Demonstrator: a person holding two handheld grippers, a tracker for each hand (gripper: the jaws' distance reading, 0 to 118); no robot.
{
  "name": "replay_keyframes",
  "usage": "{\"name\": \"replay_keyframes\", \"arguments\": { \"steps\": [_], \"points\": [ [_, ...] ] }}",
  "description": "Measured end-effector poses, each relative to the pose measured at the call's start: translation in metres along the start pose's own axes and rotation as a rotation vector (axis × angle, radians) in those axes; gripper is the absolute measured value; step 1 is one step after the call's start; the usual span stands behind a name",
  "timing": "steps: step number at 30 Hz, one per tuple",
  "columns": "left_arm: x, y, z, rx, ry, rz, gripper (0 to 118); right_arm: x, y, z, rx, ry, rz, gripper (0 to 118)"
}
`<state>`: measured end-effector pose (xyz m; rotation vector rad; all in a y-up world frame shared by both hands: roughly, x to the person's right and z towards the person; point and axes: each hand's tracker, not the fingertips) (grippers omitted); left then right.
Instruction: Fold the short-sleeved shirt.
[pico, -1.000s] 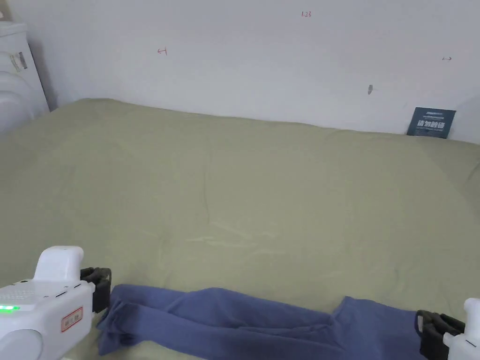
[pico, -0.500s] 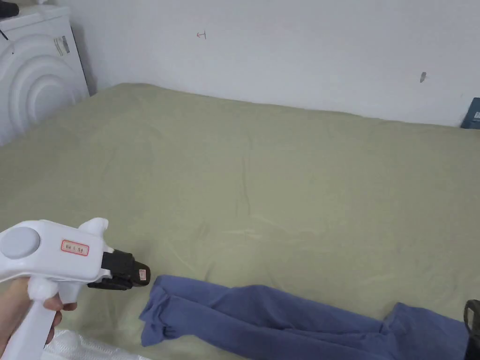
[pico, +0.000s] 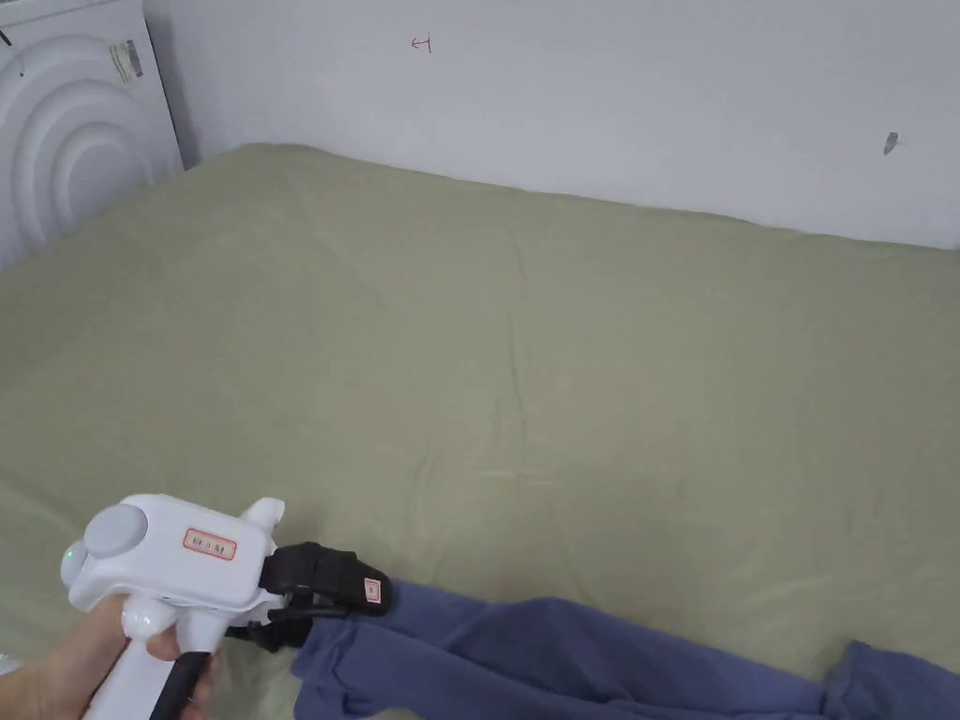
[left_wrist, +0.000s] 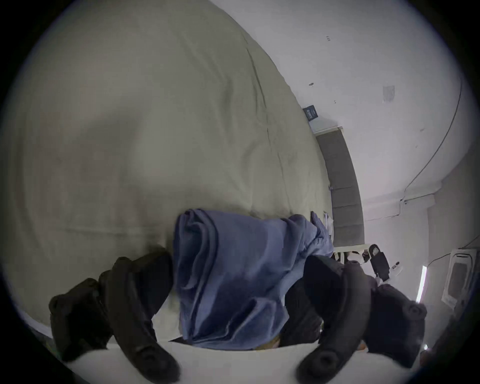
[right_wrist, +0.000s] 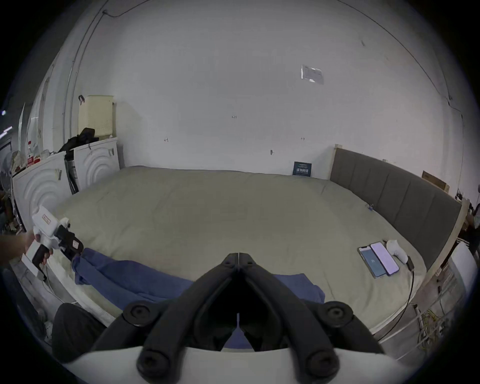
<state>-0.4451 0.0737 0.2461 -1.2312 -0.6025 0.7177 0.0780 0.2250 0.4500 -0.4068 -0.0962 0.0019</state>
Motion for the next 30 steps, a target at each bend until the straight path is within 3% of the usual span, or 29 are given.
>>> {"name": "replay_keyframes", "arguments": {
  "steps": [3, 4, 6, 7, 11, 20, 26, 30],
  "points": [
    [-0.003, 0.008, 0.006, 0.012, 0.0, 0.025, 102, 0.001, -0.003, 0.0, -0.005, -0.005, -0.004, 0],
    [-0.002, 0.006, 0.008, 0.015, 0.006, 0.022, 85, 0.002, -0.004, 0.001, -0.003, -0.002, -0.006, 0],
    [0.001, 0.001, 0.01, 0.018, 0.061, 0.069, 7, 0.005, -0.004, 0.001, -0.007, 0.004, -0.013, 0],
    [0.004, -0.004, 0.005, 0.029, 0.123, 0.058, 7, 0.006, -0.004, 0.002, -0.007, 0.005, -0.02, 0],
    [0.016, -0.01, 0.013, 0.074, 0.1, 0.074, 7, 0.014, 0.001, 0.011, 0.008, 0.016, -0.043, 0],
    [0.069, -0.017, 0.088, 0.212, 0.217, 0.042, 7, 0.037, 0.006, 0.029, 0.078, 0.031, -0.051, 0],
    [0.151, -0.038, 0.075, 0.211, 0.35, -0.136, 7, 0.046, 0.006, 0.034, 0.104, 0.027, -0.074, 0],
    [0.212, -0.05, 0.035, 0.177, 0.341, -0.241, 7, 0.051, 0.0, 0.038, 0.104, 0.032, -0.095, 0]
  ]
}}
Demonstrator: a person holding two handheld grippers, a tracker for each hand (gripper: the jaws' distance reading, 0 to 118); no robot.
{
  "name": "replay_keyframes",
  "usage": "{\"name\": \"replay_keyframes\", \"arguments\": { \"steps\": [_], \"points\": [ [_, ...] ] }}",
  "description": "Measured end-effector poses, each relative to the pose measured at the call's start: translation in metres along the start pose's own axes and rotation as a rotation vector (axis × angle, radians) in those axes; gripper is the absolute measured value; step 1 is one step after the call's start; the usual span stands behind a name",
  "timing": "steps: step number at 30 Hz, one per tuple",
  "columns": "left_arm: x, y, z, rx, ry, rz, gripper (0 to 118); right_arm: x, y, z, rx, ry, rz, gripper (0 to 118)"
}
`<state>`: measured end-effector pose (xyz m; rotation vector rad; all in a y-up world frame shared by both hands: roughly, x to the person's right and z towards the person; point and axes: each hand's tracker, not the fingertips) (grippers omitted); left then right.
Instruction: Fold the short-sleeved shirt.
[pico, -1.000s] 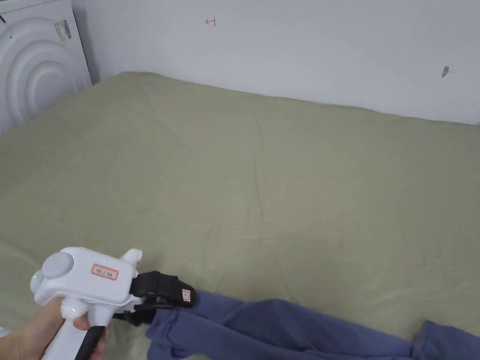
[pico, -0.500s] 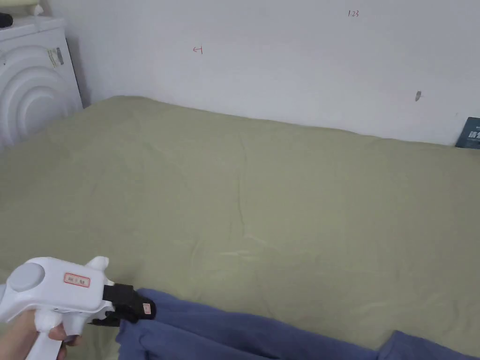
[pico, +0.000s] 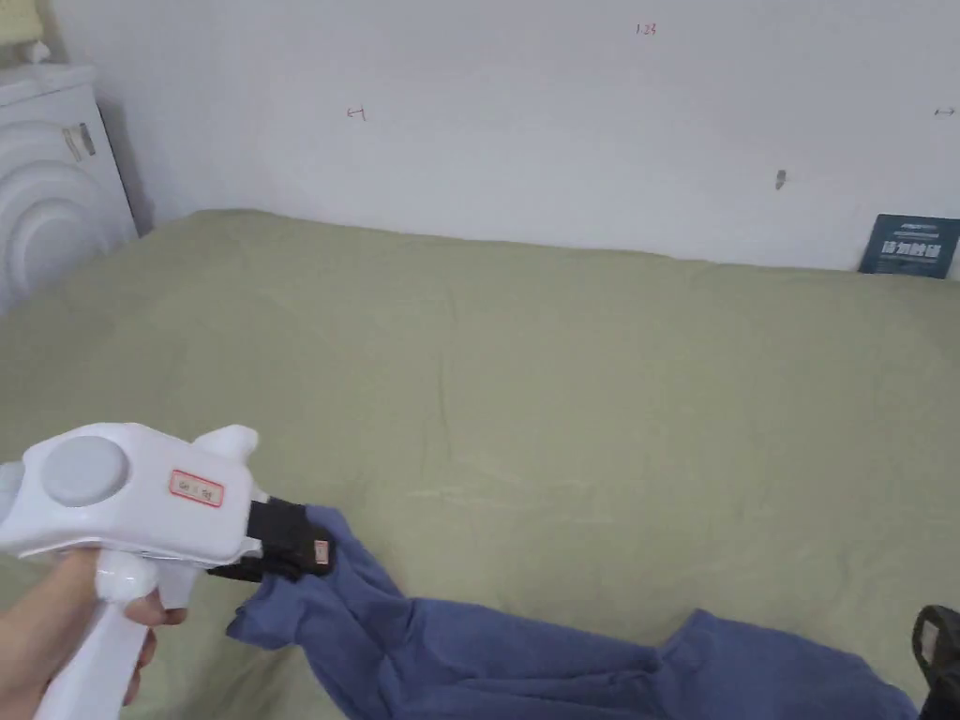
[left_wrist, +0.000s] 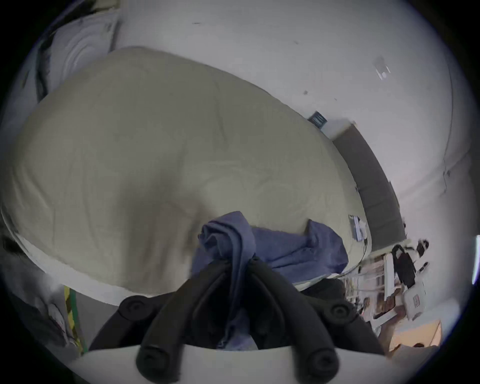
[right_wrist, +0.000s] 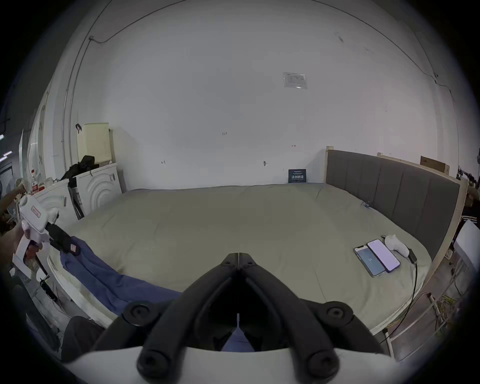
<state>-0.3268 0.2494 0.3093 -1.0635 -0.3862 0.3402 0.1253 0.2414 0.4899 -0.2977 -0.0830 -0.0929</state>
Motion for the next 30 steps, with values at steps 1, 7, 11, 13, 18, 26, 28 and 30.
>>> {"name": "replay_keyframes", "arguments": {
  "steps": [1, 7, 11, 13, 18, 26, 28, 30],
  "points": [
    [0.021, 0.0, -0.009, -0.02, 0.001, -0.021, 7, 0.001, -0.001, 0.001, -0.004, 0.006, -0.002, 0],
    [0.117, -0.011, -0.093, -0.098, -0.012, -0.11, 7, 0.011, -0.008, 0.005, -0.01, 0.014, -0.023, 0],
    [0.146, -0.026, -0.163, -0.113, -0.044, -0.135, 79, 0.018, -0.008, 0.007, -0.013, 0.007, -0.04, 0],
    [0.158, -0.037, -0.195, -0.181, -0.084, -0.128, 118, 0.021, -0.009, 0.006, -0.02, 0.001, -0.044, 0],
    [0.159, -0.038, -0.181, -0.166, -0.13, -0.149, 118, 0.025, -0.014, 0.005, -0.042, -0.013, -0.039, 0],
    [0.081, -0.032, -0.12, -0.064, -0.131, -0.138, 0, 0.021, -0.025, -0.007, -0.098, 0.006, -0.059, 0],
    [0.064, -0.034, -0.131, -0.087, -0.131, -0.104, 0, 0.018, -0.027, -0.011, -0.109, 0.014, -0.059, 0],
    [0.059, -0.037, -0.148, -0.113, -0.169, -0.069, 0, 0.014, -0.029, -0.014, -0.122, 0.016, -0.054, 0]
  ]
}}
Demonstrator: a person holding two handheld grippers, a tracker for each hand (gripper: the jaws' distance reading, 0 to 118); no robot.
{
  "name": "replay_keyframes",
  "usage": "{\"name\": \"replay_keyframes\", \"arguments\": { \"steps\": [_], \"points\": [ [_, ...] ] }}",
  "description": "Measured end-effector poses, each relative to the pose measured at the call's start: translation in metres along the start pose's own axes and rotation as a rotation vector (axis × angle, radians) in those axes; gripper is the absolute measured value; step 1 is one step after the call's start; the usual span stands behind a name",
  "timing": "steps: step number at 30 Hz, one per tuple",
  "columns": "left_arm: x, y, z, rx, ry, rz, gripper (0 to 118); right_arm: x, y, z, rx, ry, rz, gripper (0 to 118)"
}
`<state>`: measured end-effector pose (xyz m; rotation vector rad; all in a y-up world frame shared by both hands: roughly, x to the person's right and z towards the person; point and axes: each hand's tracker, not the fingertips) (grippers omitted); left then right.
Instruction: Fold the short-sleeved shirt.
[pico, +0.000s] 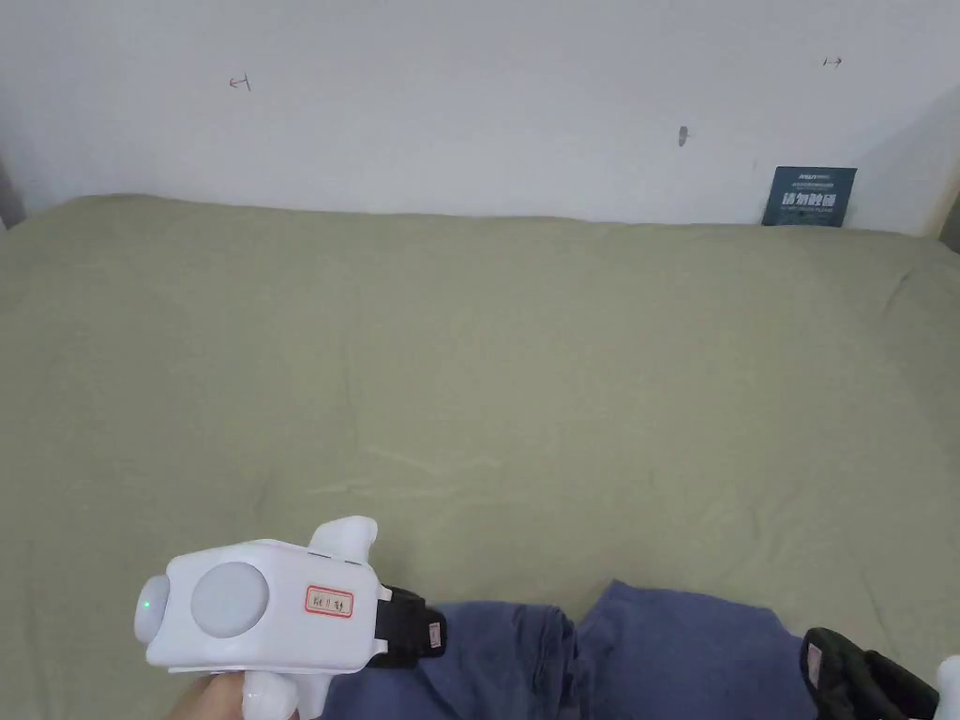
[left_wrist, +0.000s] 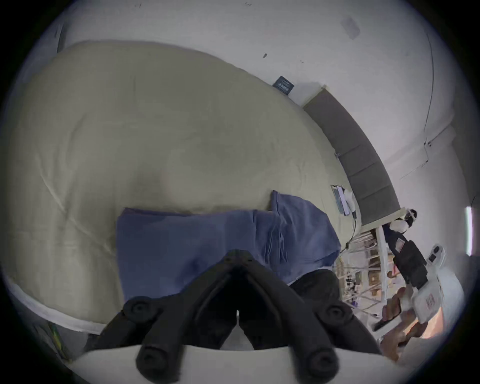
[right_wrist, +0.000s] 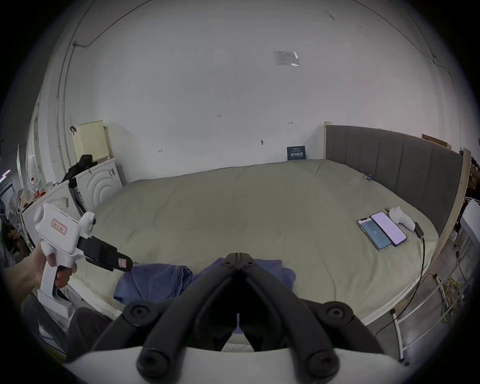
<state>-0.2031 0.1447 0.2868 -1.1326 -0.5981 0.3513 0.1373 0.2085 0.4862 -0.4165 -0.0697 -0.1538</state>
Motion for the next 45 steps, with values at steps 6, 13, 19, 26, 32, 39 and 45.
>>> {"name": "replay_keyframes", "arguments": {
  "steps": [6, 13, 19, 26, 32, 39, 45],
  "points": [
    [0.003, -0.011, -0.079, -0.102, -0.108, 0.047, 0, -0.006, -0.004, -0.006, -0.042, -0.001, 0.022, 0],
    [0.0, -0.01, -0.068, -0.083, -0.111, 0.04, 0, -0.012, -0.004, -0.011, -0.073, -0.001, 0.049, 0],
    [-0.047, -0.004, 0.036, 0.043, -0.137, 0.089, 0, -0.027, 0.003, -0.007, -0.021, 0.019, 0.054, 0],
    [-0.112, -0.004, 0.068, 0.035, -0.087, 0.162, 0, -0.044, 0.009, -0.001, 0.08, 0.0, 0.085, 0],
    [-0.135, 0.0, 0.042, -0.01, -0.135, 0.145, 53, -0.048, 0.01, 0.007, 0.172, -0.076, 0.127, 0],
    [-0.137, 0.001, 0.002, -0.049, -0.361, 0.186, 116, -0.043, 0.01, 0.004, 0.142, -0.103, 0.141, 0],
    [-0.12, 0.003, -0.021, -0.114, -0.431, 0.216, 96, -0.046, 0.01, 0.002, 0.137, -0.121, 0.137, 0]
  ]
}}
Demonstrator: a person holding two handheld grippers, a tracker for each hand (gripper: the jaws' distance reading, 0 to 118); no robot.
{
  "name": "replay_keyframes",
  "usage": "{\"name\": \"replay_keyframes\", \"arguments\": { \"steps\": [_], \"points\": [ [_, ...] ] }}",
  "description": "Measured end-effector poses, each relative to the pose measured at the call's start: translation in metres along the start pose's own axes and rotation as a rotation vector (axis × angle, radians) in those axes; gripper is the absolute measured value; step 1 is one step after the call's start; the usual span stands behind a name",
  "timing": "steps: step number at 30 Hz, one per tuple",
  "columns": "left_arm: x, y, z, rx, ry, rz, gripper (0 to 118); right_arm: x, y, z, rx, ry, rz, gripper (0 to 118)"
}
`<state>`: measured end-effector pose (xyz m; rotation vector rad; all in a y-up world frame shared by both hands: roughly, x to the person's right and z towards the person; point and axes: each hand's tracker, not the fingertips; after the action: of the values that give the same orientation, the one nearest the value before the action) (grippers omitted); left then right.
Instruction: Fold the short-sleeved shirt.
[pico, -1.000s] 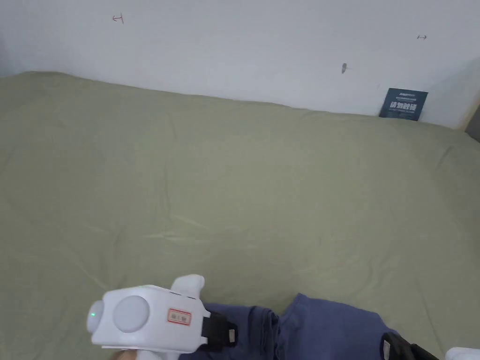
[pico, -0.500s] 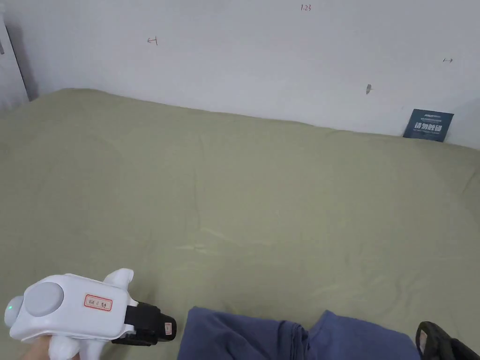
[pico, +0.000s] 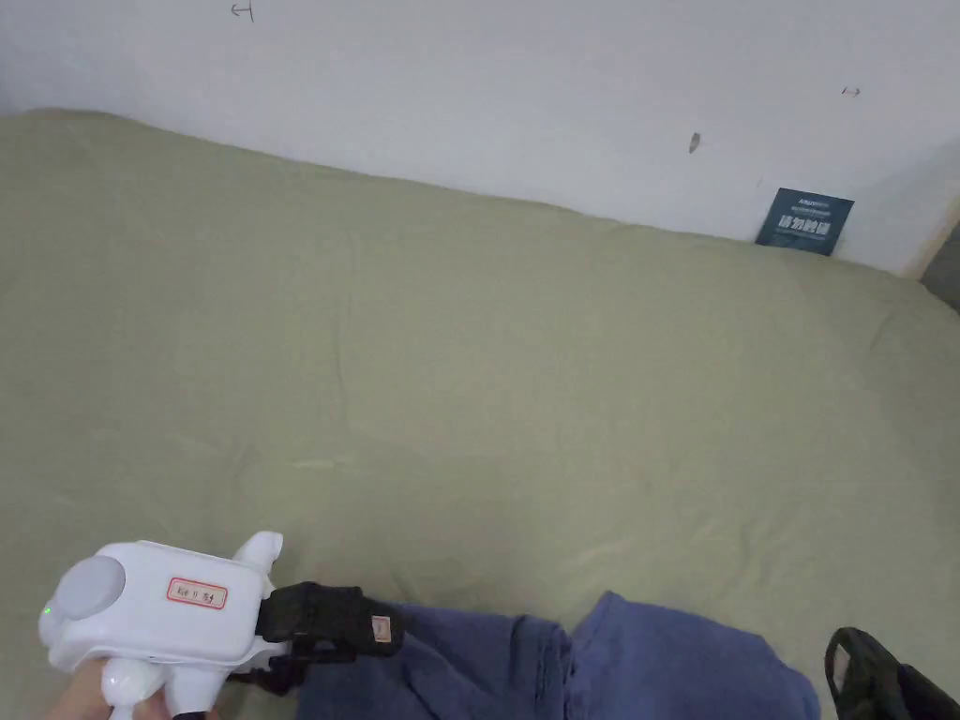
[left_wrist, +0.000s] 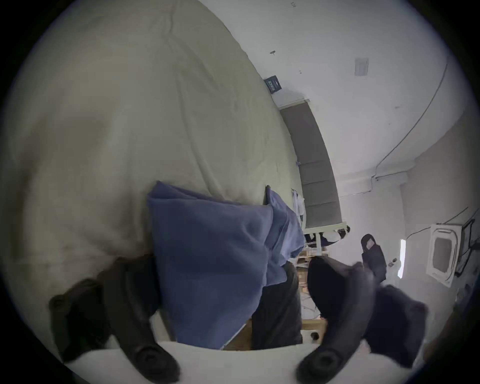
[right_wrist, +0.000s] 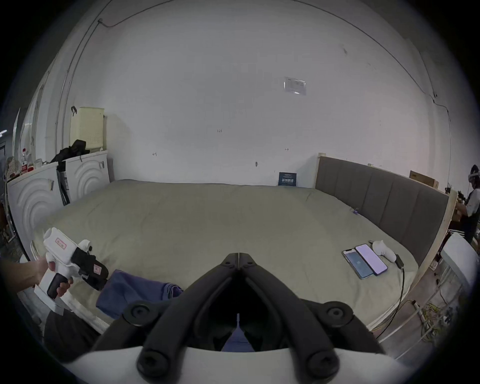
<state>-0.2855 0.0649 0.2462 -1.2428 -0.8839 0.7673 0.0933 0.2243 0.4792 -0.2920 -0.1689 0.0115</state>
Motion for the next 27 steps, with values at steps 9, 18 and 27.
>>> {"name": "replay_keyframes", "arguments": {
  "steps": [9, 18, 27],
  "points": [
    [0.0, 0.004, 0.015, 0.071, 0.207, -0.017, 10, -0.001, 0.011, 0.005, 0.028, 0.017, 0.0, 0],
    [0.029, -0.011, 0.121, 0.207, 0.339, 0.004, 10, 0.004, 0.023, 0.012, 0.078, 0.058, -0.047, 0],
    [0.062, -0.036, 0.197, 0.322, 0.543, 0.057, 10, -0.001, 0.036, 0.011, 0.165, 0.07, -0.034, 0]
  ]
}}
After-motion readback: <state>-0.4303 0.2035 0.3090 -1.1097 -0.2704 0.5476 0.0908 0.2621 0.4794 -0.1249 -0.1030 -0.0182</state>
